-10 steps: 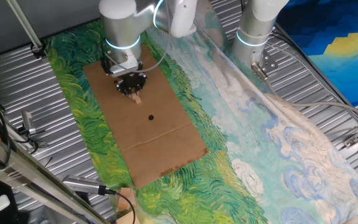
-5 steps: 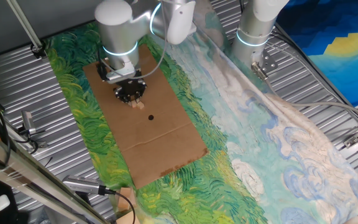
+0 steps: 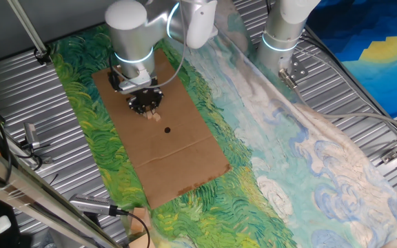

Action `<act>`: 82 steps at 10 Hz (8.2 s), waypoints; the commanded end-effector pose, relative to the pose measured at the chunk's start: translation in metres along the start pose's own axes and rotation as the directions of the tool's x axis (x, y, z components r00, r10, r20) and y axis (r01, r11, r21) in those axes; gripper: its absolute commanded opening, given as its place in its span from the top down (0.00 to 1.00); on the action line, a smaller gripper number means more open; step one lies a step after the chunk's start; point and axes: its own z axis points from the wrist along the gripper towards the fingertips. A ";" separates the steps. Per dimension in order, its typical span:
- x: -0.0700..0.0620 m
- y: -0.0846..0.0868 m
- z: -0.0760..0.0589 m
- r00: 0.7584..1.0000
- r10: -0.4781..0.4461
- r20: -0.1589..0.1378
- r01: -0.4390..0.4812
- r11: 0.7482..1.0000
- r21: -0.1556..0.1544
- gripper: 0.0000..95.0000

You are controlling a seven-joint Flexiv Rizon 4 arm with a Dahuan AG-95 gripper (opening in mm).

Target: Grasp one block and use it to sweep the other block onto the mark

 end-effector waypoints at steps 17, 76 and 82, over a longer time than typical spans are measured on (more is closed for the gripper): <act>0.009 0.009 -0.004 0.999 -0.002 -0.032 0.001 1.000 -0.027 1.00; -0.067 0.013 -0.008 1.000 -0.014 0.023 0.014 1.000 0.013 1.00; -0.050 -0.016 -0.021 0.996 -0.094 0.008 0.093 0.995 0.027 1.00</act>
